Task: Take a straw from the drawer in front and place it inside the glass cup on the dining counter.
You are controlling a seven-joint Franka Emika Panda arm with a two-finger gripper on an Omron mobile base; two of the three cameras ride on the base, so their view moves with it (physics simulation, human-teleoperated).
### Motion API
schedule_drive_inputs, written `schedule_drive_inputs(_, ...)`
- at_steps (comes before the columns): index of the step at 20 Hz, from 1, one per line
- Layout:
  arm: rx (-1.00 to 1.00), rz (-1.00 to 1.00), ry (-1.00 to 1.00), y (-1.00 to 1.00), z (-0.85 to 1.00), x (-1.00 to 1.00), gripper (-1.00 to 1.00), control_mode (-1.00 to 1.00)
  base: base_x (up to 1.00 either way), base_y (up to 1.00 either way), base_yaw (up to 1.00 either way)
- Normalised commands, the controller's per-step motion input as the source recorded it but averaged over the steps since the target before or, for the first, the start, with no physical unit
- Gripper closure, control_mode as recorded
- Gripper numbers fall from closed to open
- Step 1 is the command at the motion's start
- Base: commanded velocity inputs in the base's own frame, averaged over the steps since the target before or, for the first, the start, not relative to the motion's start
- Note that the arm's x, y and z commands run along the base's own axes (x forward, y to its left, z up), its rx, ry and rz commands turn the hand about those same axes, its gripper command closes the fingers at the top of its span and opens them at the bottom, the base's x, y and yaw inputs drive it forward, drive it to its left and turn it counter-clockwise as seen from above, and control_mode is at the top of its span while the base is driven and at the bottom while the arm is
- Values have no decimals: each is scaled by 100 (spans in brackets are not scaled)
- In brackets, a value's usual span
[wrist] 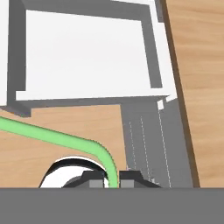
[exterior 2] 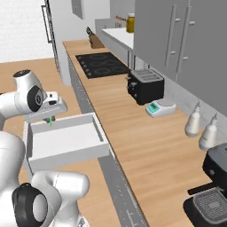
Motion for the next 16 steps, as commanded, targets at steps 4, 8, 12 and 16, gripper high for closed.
schedule_drive_inputs(4, 0, 0, 0, 0, 0, 0, 100, 100, -96, 51, 49)
schedule_drive_inputs(8, 0, 0, 0, 0, 0, 0, 100, 100, -63, 56, 61)
schedule_drive_inputs(12, 0, 0, 0, 0, 0, 0, 100, 100, -38, 61, 42)
schedule_drive_inputs(16, 0, 0, 0, 0, 0, 0, 100, 100, -44, 89, 12)
